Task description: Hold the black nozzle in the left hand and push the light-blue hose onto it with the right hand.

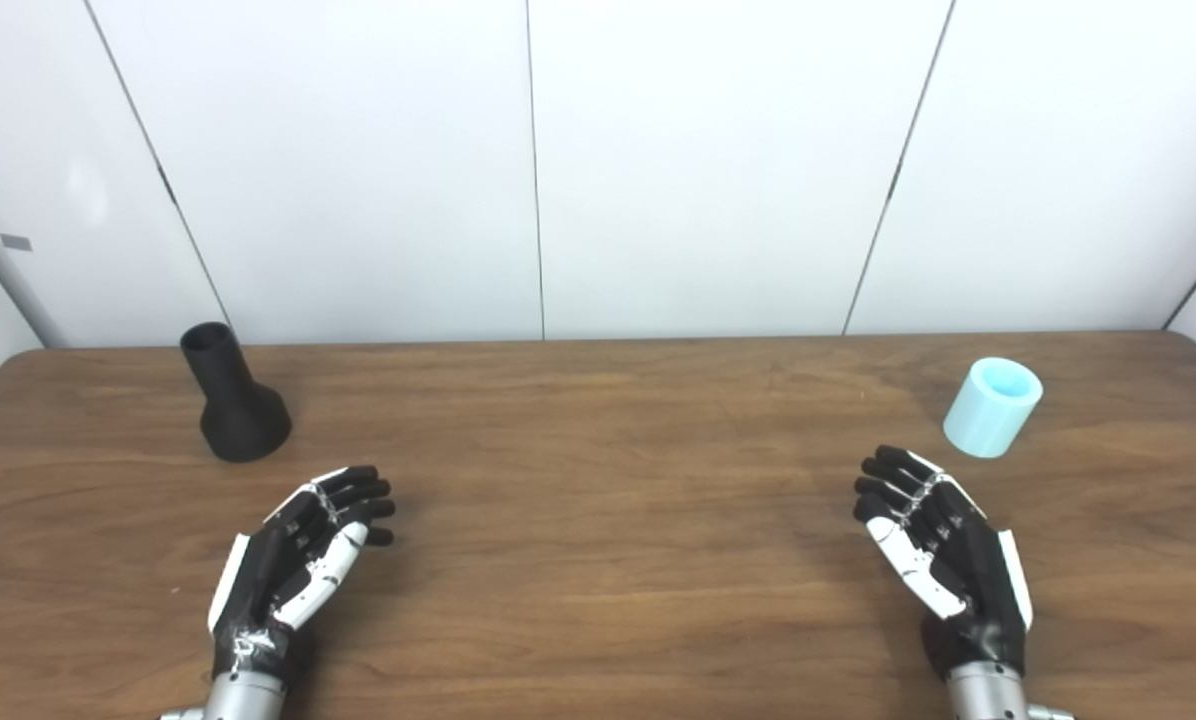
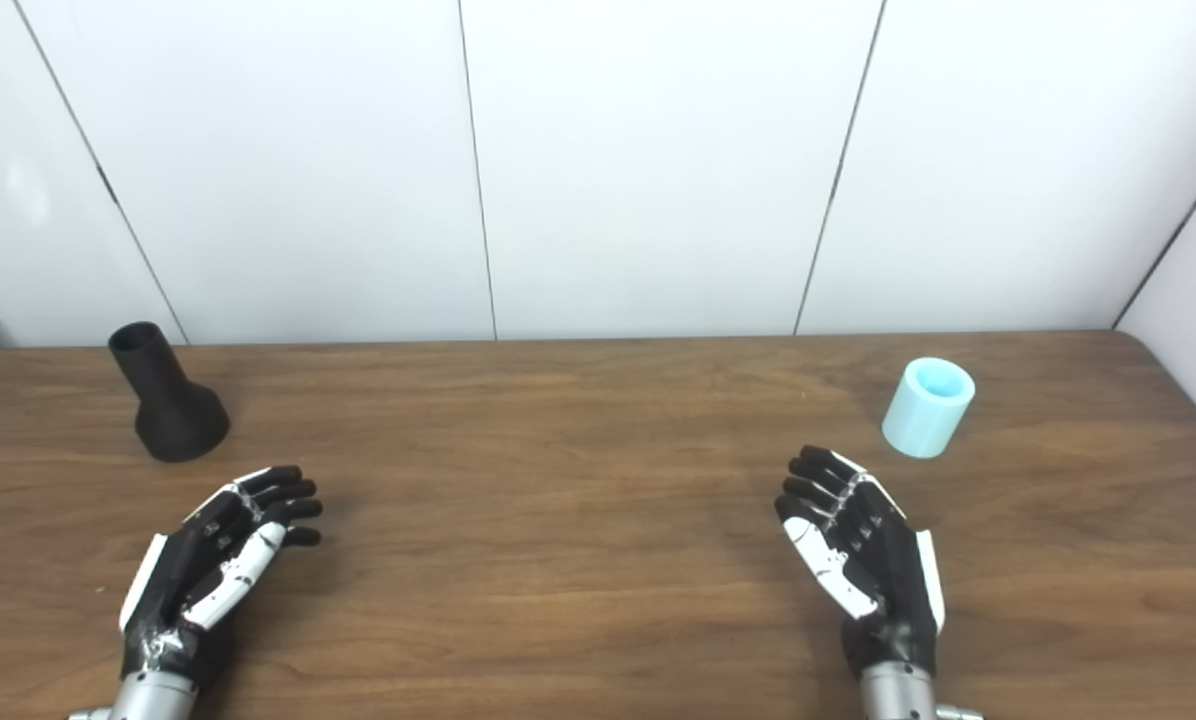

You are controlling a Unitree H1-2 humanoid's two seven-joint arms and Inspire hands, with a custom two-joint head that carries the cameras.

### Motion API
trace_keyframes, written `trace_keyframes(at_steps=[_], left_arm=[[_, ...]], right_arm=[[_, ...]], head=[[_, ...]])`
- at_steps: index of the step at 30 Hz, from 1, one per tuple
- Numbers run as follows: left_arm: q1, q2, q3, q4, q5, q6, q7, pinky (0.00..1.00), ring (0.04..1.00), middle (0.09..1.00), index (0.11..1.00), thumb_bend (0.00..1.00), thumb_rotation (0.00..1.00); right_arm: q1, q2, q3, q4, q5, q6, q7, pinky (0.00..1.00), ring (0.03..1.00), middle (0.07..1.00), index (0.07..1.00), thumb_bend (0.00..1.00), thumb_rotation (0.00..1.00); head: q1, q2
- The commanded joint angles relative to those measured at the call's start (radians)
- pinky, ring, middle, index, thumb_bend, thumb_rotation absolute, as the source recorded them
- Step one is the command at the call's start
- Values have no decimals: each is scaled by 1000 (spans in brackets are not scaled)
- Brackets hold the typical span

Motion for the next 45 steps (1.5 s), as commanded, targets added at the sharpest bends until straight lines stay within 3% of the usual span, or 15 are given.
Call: trace_keyframes(at_steps=[1,23,26,29,34,38,45], left_arm=[[11,-2,-6,1,6,-17,3,586,670,691,668,307,156],[14,-3,5,7,-10,-20,3,573,667,695,674,316,147],[13,-11,23,14,1,-27,33,574,667,698,689,373,147],[-6,-21,66,42,-26,-51,63,625,692,710,705,428,67],[-31,-19,116,64,-39,-96,86,727,766,775,764,515,99],[-35,-35,141,4,28,-85,173,637,718,728,703,642,109],[-53,-34,154,-18,124,-75,270,648,705,714,698,759,144]], right_arm=[[-10,-4,1,-19,0,-21,5,610,696,705,687,316,276],[-10,0,3,-16,-1,-32,6,603,693,704,685,304,256],[-9,-1,1,-14,0,-33,5,606,693,703,681,308,255],[-5,-5,-1,-17,-1,-27,5,603,694,703,680,304,258],[1,-13,-12,-16,18,-28,10,621,704,707,683,296,242],[8,-23,-23,-21,46,-17,20,635,711,713,684,309,250],[9,-69,-42,2,115,-29,71,681,732,735,714,265,194]], head=[[-1,2],[-1,-2],[-3,-8],[6,-10],[38,-8],[79,-6],[229,-10]])
